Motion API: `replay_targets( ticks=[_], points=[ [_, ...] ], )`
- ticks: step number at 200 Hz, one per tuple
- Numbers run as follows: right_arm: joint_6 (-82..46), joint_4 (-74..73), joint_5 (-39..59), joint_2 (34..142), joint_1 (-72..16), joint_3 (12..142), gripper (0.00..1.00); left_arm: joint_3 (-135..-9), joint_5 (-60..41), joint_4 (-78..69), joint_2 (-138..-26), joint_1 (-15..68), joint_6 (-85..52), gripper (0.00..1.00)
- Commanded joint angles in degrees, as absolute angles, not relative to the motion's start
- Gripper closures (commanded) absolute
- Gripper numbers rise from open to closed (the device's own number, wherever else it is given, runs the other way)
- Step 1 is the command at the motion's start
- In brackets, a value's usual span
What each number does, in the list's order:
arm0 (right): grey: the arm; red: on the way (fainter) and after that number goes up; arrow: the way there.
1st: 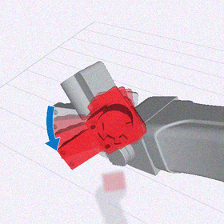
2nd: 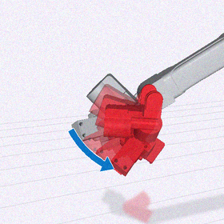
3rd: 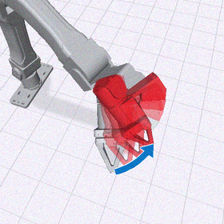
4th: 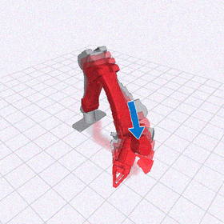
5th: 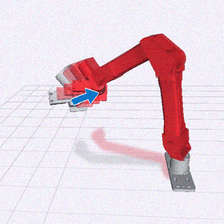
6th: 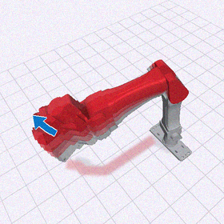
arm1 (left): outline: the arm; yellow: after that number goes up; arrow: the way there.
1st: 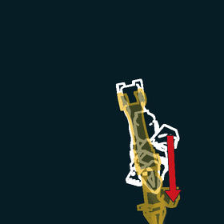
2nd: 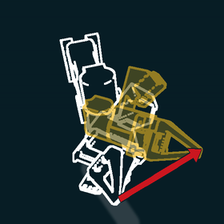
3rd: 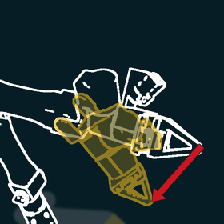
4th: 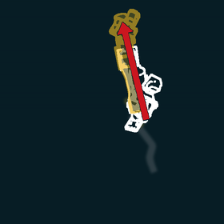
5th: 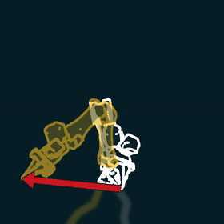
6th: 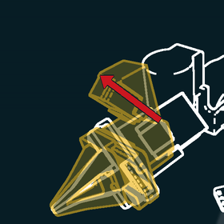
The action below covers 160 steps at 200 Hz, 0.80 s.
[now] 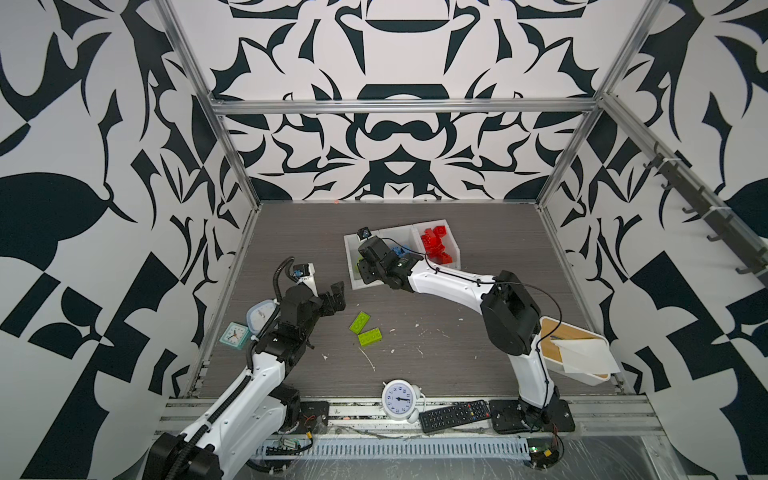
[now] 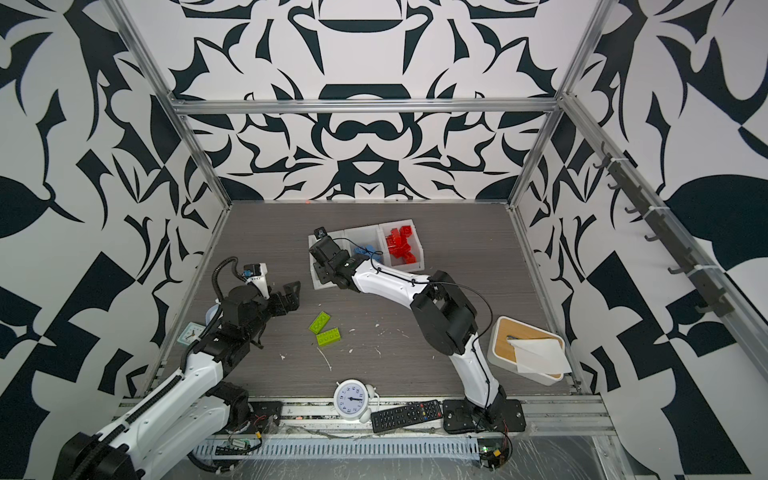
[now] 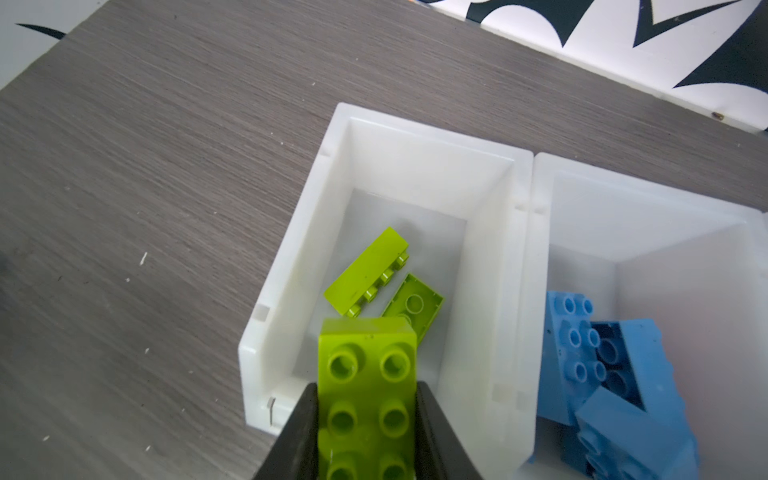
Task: Sort the legos into containers by color
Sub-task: 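Carry the green brick into the green compartment and release it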
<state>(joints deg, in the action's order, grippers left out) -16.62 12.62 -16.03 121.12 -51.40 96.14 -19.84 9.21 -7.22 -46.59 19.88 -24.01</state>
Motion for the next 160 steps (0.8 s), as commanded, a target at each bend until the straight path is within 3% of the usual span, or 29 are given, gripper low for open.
replay_targets(
  ticks=[1,102,140,160],
  points=[
    [-17.3,8.9,-18.4,121.3,-51.0,100.2,0.72,-18.8,10.0,-8.6,-44.8,19.6,-24.6,0.00],
    [-17.7,8.5,-18.3,125.4,-48.7,101.9,0.65,-18.9,9.7,-8.5,-45.1,19.7,-24.7,0.00],
    [-17.7,11.4,-16.8,127.4,-48.1,104.4,0.52,-19.1,9.7,-8.1,-44.7,19.7,-24.6,0.00],
    [-17.6,11.7,-16.7,127.0,-48.2,104.1,0.37,-18.9,9.9,-8.2,-44.5,19.7,-24.6,0.00]
  ],
)
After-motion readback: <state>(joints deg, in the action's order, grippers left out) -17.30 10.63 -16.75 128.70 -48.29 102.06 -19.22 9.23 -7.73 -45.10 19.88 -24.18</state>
